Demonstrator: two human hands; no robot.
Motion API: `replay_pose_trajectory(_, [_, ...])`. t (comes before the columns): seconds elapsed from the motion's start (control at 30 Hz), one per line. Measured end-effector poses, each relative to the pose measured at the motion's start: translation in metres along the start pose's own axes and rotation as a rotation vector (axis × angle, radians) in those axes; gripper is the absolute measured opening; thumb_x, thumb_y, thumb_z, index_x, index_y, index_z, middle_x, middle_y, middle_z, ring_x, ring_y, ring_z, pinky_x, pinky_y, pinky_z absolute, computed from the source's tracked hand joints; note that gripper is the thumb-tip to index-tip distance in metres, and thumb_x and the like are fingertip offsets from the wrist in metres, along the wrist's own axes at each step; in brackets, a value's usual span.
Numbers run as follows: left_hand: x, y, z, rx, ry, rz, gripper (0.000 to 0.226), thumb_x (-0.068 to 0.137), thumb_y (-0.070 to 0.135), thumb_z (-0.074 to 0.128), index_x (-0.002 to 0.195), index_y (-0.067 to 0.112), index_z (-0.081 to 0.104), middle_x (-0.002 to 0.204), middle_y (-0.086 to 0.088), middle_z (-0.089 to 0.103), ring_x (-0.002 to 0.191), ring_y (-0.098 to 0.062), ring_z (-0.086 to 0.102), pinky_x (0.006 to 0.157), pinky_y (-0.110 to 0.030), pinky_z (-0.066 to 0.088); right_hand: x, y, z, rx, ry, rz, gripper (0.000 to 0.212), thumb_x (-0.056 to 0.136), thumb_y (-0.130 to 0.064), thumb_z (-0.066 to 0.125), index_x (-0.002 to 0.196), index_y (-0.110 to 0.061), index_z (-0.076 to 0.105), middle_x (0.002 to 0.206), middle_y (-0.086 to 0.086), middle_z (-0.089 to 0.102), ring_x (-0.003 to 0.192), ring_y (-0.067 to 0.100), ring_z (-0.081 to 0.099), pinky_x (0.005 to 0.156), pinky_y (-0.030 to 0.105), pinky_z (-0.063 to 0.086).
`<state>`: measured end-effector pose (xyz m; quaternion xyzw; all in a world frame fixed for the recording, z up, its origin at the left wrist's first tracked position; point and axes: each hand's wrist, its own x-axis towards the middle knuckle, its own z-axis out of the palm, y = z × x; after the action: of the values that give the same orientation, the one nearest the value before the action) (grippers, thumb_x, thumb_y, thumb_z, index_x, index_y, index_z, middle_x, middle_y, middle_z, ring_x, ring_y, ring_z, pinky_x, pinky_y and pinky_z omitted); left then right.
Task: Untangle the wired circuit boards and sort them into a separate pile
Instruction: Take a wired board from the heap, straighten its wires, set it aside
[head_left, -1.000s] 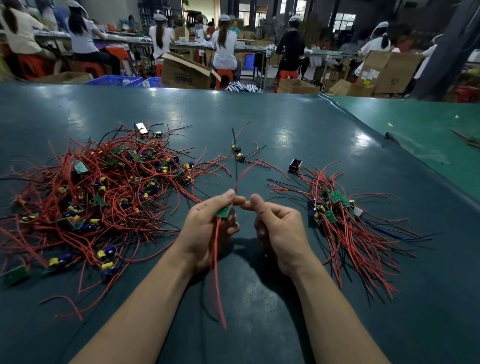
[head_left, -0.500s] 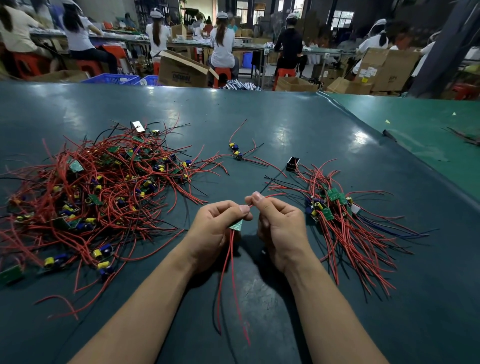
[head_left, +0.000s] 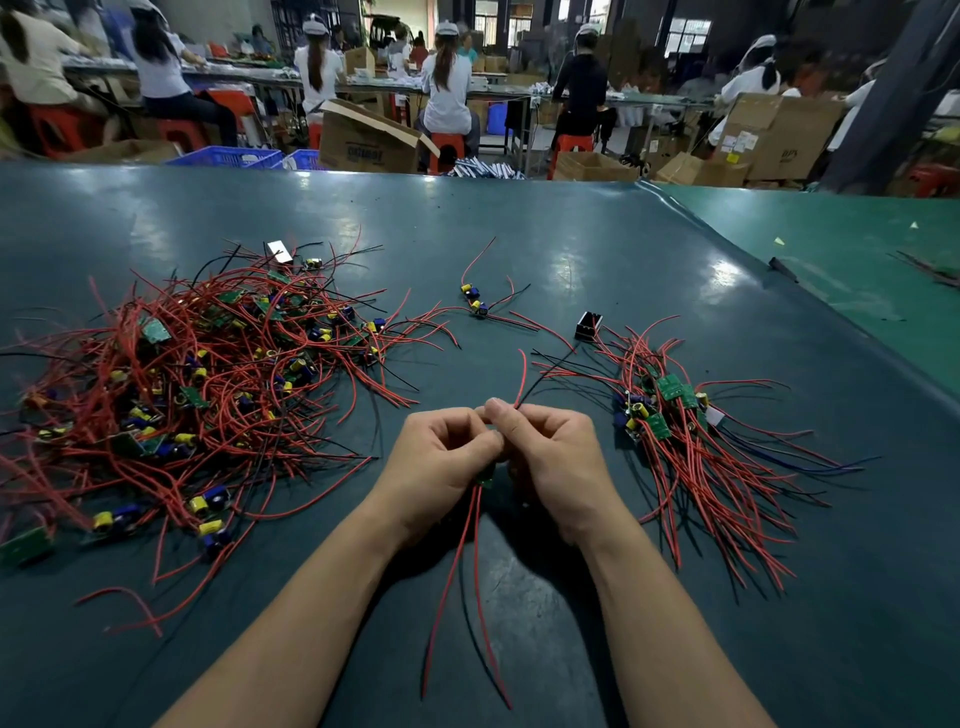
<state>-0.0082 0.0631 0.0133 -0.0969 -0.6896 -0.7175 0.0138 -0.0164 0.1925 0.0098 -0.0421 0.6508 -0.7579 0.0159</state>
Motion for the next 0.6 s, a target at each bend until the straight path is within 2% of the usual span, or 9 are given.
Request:
replay_pose_trajectory(0.07, [0.000, 0.001, -0.001, -0.016, -0.013, 0.002, 0.026, 0.087, -0.009, 0.061, 0.064, -0.017, 0.054, 0.065, -0.011, 0.061, 0.066, -0.008, 0.059, 0.059, -0.015, 0.044, -0.001, 0.000, -0.001, 0.000, -0.011, -0.001, 0.026, 0.095, -0.025, 0.062, 0.088, -0.003, 0.076, 0.051, 0.001, 0.055, 0.041, 0.010, 0.038, 0.040, 0.017, 0.029])
replay_pose_trajectory(0.1, [0.000, 0.002, -0.002, -0.052, -0.021, -0.004, 0.027, 0.086, -0.007, 0.064, 0.060, -0.009, 0.058, 0.068, -0.011, 0.064, 0.068, -0.008, 0.061, 0.059, -0.015, 0.044, -0.001, -0.001, -0.001, 0.023, -0.009, 0.005, 0.028, 0.097, -0.025, 0.059, 0.089, -0.004, 0.076, 0.047, -0.004, 0.048, 0.037, 0.007, 0.032, 0.038, 0.015, 0.025])
replay_pose_trajectory(0.17, [0.000, 0.004, -0.002, -0.117, -0.012, -0.045, 0.032, 0.078, 0.006, 0.069, 0.049, 0.015, 0.061, 0.066, -0.009, 0.064, 0.053, -0.009, 0.052, 0.051, -0.017, 0.037, 0.001, -0.003, -0.002, 0.110, 0.036, 0.015, 0.030, 0.099, -0.026, 0.056, 0.088, -0.005, 0.075, 0.043, -0.007, 0.034, 0.034, 0.005, 0.023, 0.037, 0.014, 0.019])
replay_pose_trajectory(0.2, [-0.001, 0.005, -0.002, -0.139, -0.008, -0.077, 0.030, 0.074, 0.012, 0.067, 0.046, 0.018, 0.058, 0.062, -0.006, 0.063, 0.048, -0.010, 0.045, 0.048, -0.020, 0.032, 0.002, -0.004, -0.003, 0.162, 0.080, 0.018, 0.031, 0.098, -0.026, 0.056, 0.085, -0.006, 0.075, 0.043, -0.007, 0.030, 0.034, 0.005, 0.021, 0.037, 0.014, 0.017])
replay_pose_trajectory(0.27, [-0.001, 0.007, -0.002, -0.207, -0.024, -0.139, 0.026, 0.069, 0.015, 0.065, 0.044, 0.018, 0.056, 0.057, -0.003, 0.061, 0.047, -0.014, 0.038, 0.050, -0.024, 0.027, 0.004, -0.005, -0.004, 0.265, 0.180, 0.019, 0.030, 0.097, -0.025, 0.058, 0.079, -0.008, 0.075, 0.041, -0.006, 0.029, 0.033, 0.005, 0.021, 0.038, 0.015, 0.016])
replay_pose_trajectory(0.43, [-0.002, 0.010, -0.004, -0.291, -0.156, -0.188, 0.027, 0.071, 0.009, 0.062, 0.045, 0.015, 0.057, 0.055, -0.001, 0.058, 0.062, -0.015, 0.034, 0.057, -0.030, 0.021, 0.009, -0.006, -0.007, 0.408, 0.333, -0.024, 0.029, 0.097, -0.020, 0.058, 0.074, -0.006, 0.072, 0.039, -0.006, 0.032, 0.030, 0.004, 0.023, 0.034, 0.014, 0.018])
replay_pose_trajectory(0.6, [-0.004, 0.007, -0.011, -0.281, -0.324, -0.156, 0.026, 0.067, 0.007, 0.066, 0.045, 0.017, 0.056, 0.052, 0.001, 0.053, 0.049, -0.013, 0.044, 0.050, -0.022, 0.031, 0.012, -0.009, -0.021, 0.626, 0.469, -0.077, 0.030, 0.101, -0.021, 0.051, 0.079, -0.005, 0.064, 0.040, -0.008, 0.032, 0.030, 0.003, 0.023, 0.032, 0.014, 0.018])
